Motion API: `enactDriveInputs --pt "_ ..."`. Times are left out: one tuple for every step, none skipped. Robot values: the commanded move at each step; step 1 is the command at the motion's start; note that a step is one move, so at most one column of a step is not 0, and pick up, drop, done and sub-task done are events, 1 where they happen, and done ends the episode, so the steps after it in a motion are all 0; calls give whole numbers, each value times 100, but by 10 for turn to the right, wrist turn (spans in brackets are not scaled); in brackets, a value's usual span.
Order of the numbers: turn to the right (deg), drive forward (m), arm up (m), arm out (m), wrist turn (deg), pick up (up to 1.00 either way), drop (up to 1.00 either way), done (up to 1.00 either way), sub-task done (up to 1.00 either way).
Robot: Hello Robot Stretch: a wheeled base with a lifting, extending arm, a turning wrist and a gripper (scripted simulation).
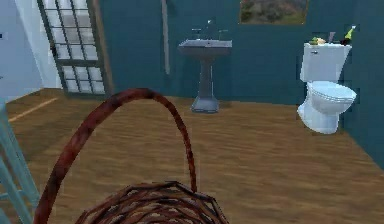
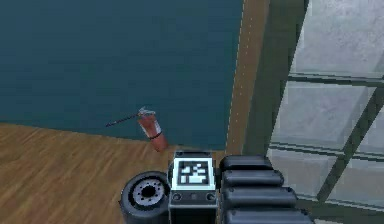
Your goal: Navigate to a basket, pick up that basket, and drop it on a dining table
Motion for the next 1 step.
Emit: enactDriveInputs --pt "-300 0 0 0 0 0 0 0 0"
